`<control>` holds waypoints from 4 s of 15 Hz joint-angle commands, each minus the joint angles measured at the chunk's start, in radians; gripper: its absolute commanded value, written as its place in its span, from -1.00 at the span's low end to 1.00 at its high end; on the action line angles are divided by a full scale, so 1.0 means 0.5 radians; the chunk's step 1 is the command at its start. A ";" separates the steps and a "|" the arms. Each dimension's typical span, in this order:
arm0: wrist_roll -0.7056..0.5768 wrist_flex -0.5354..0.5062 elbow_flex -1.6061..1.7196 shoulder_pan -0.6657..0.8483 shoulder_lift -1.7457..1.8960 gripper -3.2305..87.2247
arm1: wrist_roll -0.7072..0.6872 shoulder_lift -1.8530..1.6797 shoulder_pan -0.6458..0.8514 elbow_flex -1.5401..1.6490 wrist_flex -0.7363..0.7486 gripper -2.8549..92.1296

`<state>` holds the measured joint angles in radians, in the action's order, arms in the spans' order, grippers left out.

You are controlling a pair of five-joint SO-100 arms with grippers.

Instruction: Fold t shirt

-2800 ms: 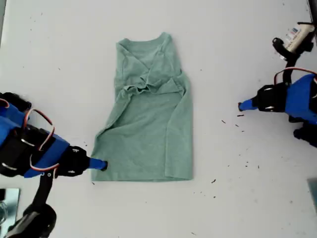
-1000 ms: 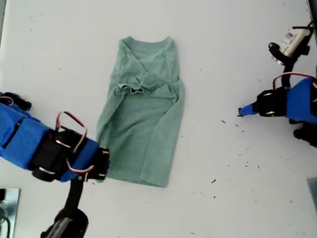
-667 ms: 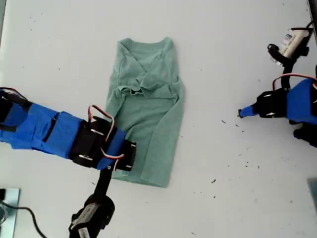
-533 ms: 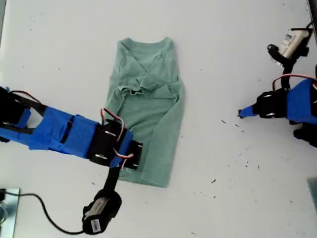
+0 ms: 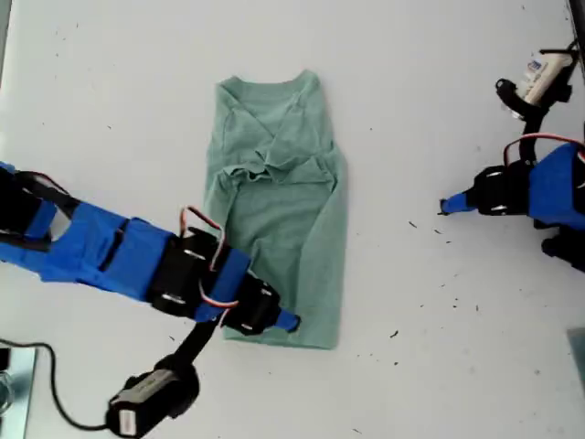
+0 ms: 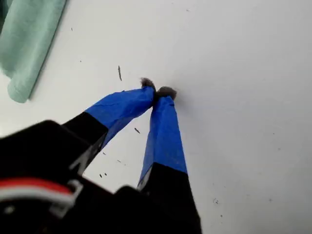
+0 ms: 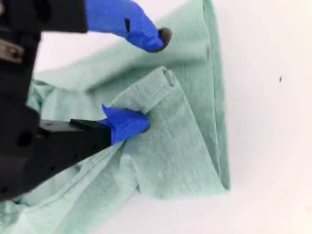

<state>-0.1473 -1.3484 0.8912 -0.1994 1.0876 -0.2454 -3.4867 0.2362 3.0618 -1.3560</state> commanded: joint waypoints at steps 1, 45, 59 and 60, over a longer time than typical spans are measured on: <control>0.061 -0.206 0.009 -0.046 0.792 -0.62 | -0.040 -0.031 0.043 0.064 -0.006 -0.89; 0.334 0.239 0.273 -0.114 -0.445 -0.39 | 0.491 5.108 -1.080 -4.277 0.049 -0.48; -0.169 0.322 0.282 -0.334 0.457 -0.93 | -0.307 3.875 -0.865 -3.863 0.141 -0.95; -0.172 0.288 0.350 -0.264 0.531 -0.93 | -0.433 3.853 -0.718 -3.841 0.144 -0.95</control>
<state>-0.2240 -1.1919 1.0584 -0.3666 1.2395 -0.3850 -1.4619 -0.2209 1.1443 -1.2962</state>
